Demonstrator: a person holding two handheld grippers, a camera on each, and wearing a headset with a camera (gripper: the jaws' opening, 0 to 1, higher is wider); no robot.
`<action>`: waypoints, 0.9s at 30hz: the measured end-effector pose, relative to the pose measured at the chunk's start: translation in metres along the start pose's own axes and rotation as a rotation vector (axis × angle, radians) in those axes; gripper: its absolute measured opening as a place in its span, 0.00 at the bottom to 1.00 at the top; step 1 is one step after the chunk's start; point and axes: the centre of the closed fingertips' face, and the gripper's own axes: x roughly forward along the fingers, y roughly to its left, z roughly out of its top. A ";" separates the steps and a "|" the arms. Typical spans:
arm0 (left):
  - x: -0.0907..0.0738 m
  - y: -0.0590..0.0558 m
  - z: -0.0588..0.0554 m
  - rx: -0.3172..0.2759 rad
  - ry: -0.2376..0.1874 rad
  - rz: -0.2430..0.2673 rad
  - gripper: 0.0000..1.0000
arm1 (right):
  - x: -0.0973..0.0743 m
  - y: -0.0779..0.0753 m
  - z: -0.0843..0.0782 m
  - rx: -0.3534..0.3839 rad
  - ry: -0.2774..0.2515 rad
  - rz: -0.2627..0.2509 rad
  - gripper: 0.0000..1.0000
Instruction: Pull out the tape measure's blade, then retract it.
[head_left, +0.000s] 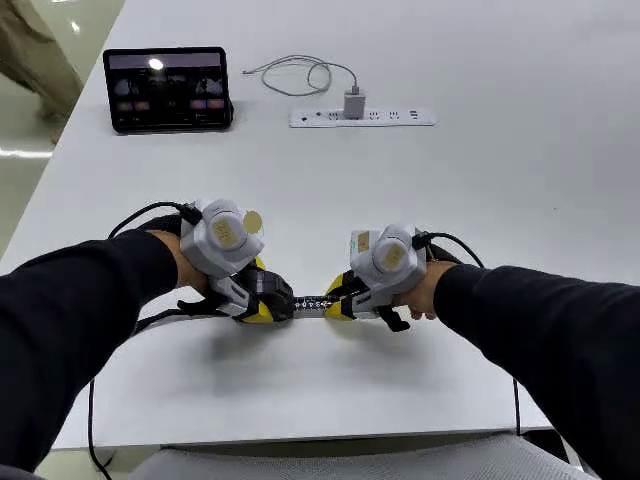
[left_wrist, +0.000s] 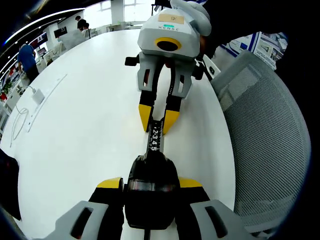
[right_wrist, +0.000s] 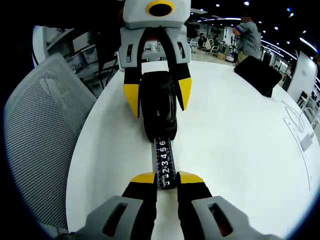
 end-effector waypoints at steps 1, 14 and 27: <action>0.000 0.000 0.000 -0.001 -0.001 0.001 0.36 | 0.000 0.000 0.000 0.000 0.000 0.000 0.10; -0.001 -0.001 0.001 -0.002 -0.002 0.000 0.36 | -0.008 -0.001 -0.011 0.012 0.009 -0.004 0.10; -0.001 -0.002 0.002 0.001 -0.007 0.007 0.35 | -0.016 -0.001 -0.020 0.035 0.005 -0.012 0.10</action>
